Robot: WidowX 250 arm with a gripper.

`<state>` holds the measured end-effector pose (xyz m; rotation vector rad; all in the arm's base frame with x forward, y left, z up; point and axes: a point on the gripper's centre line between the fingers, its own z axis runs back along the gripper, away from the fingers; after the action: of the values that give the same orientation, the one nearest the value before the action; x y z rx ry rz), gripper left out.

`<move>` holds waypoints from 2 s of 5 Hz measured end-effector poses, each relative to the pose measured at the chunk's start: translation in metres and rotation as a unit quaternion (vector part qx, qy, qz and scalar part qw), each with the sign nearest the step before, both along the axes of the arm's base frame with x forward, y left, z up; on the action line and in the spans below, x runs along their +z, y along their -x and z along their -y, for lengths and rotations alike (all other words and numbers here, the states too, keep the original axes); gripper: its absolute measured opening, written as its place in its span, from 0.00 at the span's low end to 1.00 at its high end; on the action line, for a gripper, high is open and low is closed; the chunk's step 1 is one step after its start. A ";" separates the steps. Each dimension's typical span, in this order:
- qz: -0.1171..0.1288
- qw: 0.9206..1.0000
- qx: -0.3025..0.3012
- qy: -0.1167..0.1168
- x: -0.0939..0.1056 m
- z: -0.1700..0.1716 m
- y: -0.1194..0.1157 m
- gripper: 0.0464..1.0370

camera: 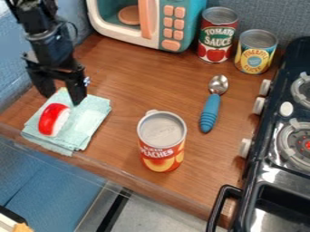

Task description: Move the red toy to the middle of the table

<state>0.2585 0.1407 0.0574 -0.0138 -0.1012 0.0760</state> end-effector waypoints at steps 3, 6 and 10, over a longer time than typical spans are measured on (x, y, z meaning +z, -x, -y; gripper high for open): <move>-0.050 0.998 -0.024 -0.016 -0.025 0.013 -0.004 0.96; -0.047 0.998 -0.016 -0.033 -0.009 0.010 0.002 0.96; -0.076 0.997 -0.005 -0.028 -0.029 0.007 0.022 0.91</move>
<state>0.2361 0.1334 0.0281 0.0472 0.0495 0.0645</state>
